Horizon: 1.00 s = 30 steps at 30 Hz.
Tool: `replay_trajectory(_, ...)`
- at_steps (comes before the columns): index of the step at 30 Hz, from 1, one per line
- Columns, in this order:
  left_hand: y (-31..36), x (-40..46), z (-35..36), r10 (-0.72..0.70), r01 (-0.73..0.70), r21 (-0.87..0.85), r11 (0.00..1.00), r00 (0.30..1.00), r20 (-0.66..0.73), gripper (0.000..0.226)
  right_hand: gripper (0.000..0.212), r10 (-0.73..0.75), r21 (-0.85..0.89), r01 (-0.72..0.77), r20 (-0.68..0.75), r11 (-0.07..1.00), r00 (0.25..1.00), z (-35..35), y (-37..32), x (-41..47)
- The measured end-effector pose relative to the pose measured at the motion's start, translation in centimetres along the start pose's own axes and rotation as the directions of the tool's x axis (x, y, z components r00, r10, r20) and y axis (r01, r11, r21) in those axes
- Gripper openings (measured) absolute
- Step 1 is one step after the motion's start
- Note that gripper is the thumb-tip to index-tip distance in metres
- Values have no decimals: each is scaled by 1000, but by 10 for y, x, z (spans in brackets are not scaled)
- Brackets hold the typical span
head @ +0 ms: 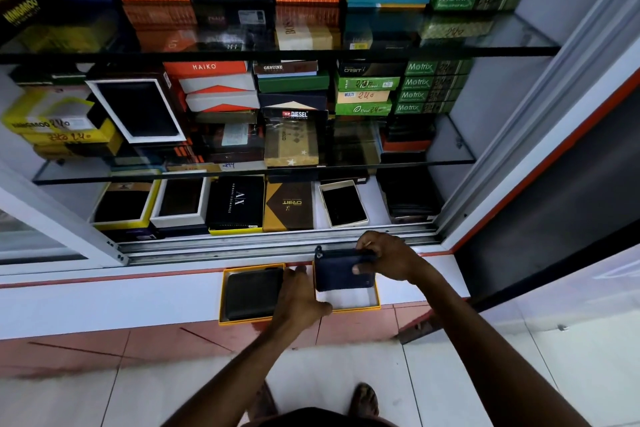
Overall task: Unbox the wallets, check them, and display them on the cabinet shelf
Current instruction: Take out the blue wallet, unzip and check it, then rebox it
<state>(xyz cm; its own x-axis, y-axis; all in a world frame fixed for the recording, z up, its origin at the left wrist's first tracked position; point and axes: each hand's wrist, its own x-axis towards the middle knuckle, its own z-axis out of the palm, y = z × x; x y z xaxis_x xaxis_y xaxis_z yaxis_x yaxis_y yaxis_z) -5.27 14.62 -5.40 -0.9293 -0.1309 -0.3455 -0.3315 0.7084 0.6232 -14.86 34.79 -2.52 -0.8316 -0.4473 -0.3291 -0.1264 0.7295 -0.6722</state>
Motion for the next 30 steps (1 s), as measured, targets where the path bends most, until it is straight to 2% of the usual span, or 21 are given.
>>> replay_trajectory(2, 15, 0, -26, 19, -12, -216, 976, 999, 28, 71, 30, -18, 155, 20, -16, 988, 1000, -10, -6, -5)
replay_trajectory(4, 30, 1, -56, 38, 13, -430, 903, 993, 111, 55, 27, -28, 373, 18, 20, 928, 999, -21, -18, -13)
replay_trajectory(6, 40, 3, -79, 48, 75, -580, 811, 980, 194, 38, 31, -29, 520, -8, 64, 854, 998, -30, -32, -19)
replay_trajectory(8, 46, 4, -94, 32, 124, -665, 736, 976, 216, 31, 43, -33, 588, -14, 69, 809, 997, -38, -47, -26)
replay_trajectory(10, 51, 5, -105, -13, 175, -727, 664, 975, 223, 30, 50, -41, 587, 5, 48, 809, 998, -45, -61, -32)
replay_trajectory(13, 59, 3, -118, -34, 242, -783, 574, 962, 272, 44, 55, 11, 565, 27, -64, 825, 998, -57, -80, -37)
replay_trajectory(16, 66, -2, -128, -8, 281, -789, 547, 944, 331, 58, 39, 6, 613, 98, -165, 784, 986, -70, -98, -28)
replay_trajectory(18, 70, -4, -134, 10, 305, -776, 551, 928, 372, 58, 31, -71, 597, 124, -110, 792, 991, -77, -106, -18)
replay_trajectory(21, 76, -6, -145, 25, 320, -744, 586, 911, 411, 59, 34, -217, 552, 140, 76, 822, 973, -82, -116, -10)
replay_trajectory(23, 77, -5, -151, 36, 305, -729, 613, 911, 411, 61, 35, -290, 547, 173, 135, 819, 948, -85, -122, -8)
replay_trajectory(27, 76, -7, -161, 67, 265, -734, 625, 919, 388, 47, 33, -354, 503, 256, 109, 825, 929, -92, -126, -8)
replay_trajectory(30, 75, -8, -164, 97, 266, -747, 610, 910, 403, 45, 36, -361, 448, 300, 54, 842, 931, -93, -129, -9)
